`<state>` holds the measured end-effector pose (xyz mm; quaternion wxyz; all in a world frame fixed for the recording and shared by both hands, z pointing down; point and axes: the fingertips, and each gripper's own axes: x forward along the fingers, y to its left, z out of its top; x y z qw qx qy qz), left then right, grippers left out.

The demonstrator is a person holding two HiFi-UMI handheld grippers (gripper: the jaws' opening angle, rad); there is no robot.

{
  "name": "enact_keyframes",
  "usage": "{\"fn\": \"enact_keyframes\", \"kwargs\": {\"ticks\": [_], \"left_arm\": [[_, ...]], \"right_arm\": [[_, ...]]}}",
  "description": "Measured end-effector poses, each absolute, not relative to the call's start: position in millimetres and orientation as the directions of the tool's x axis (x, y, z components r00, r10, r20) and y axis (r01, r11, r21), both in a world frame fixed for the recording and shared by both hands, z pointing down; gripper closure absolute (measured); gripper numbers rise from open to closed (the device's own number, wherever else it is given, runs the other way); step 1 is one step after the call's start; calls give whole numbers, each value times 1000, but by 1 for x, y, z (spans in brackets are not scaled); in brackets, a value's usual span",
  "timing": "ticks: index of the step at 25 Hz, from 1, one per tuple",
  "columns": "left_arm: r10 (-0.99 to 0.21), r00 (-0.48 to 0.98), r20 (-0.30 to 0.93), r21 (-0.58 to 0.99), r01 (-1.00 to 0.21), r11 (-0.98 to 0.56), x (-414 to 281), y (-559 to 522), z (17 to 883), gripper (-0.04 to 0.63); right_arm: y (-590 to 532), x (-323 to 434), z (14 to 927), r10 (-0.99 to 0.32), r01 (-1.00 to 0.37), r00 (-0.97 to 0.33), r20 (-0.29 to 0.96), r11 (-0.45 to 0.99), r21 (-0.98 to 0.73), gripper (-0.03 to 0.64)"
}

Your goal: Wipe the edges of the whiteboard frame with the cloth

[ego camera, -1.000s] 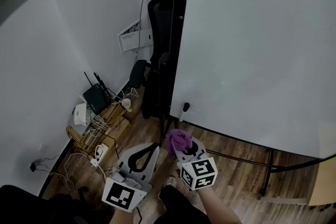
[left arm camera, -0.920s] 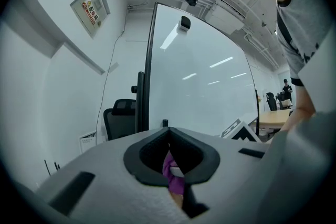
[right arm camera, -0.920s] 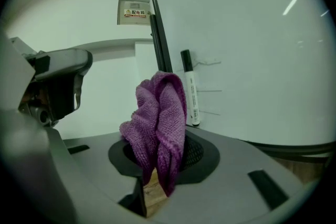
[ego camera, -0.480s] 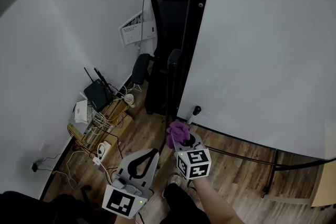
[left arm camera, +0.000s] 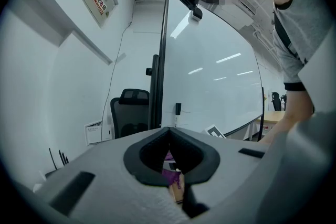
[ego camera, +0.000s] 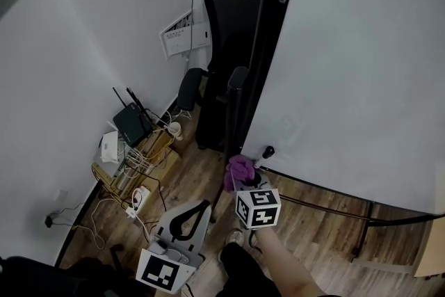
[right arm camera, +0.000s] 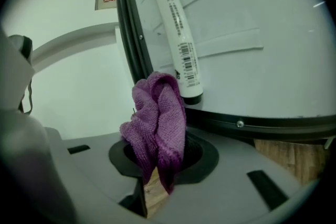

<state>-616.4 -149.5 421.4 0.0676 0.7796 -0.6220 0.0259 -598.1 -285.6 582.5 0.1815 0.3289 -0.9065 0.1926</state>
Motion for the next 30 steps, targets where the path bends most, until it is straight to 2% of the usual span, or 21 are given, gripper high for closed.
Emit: {"fn": "enact_keyframes", "kwargs": {"ticks": [8,30], "left_arm": [[-964,235,126,68,-971,-228,-608,-152,423,580],[-942,313,123,47,-950,-309,-546,-151,415,578]], "right_arm": [[-287,-589,583,-535,-671,-714,452,706,-225,526],[-291,-505,575,-609,-738,-662,437,633,-234,529]]}}
